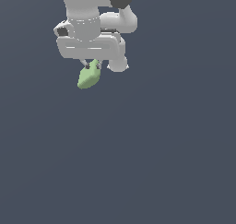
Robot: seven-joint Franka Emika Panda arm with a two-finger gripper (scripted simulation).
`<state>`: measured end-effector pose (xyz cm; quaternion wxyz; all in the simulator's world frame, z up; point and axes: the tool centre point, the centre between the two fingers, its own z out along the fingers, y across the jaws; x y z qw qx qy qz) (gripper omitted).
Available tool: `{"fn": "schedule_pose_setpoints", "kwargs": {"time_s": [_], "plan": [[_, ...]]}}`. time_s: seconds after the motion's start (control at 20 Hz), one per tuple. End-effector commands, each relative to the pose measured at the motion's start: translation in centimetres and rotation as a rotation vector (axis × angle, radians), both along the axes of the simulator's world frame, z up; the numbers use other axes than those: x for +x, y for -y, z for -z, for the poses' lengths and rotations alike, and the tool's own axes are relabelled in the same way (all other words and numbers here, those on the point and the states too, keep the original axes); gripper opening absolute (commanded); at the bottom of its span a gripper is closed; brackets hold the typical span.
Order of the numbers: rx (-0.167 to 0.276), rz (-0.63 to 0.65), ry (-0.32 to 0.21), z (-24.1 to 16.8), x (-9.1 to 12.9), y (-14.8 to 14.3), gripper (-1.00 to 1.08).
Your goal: Pick up the object and move it to a goal position.
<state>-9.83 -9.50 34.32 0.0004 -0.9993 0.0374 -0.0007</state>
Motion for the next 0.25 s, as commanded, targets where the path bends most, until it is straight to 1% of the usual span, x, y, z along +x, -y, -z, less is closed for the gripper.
{"fn": "schedule_pose_setpoints", "kwargs": {"time_s": [0.0, 0.2], "plan": [[0.0, 0.0, 0.0, -0.73, 0.27, -0.29, -1.0], [0.0, 0.0, 0.0, -1.1, 0.43, -0.44, -1.0]]}}
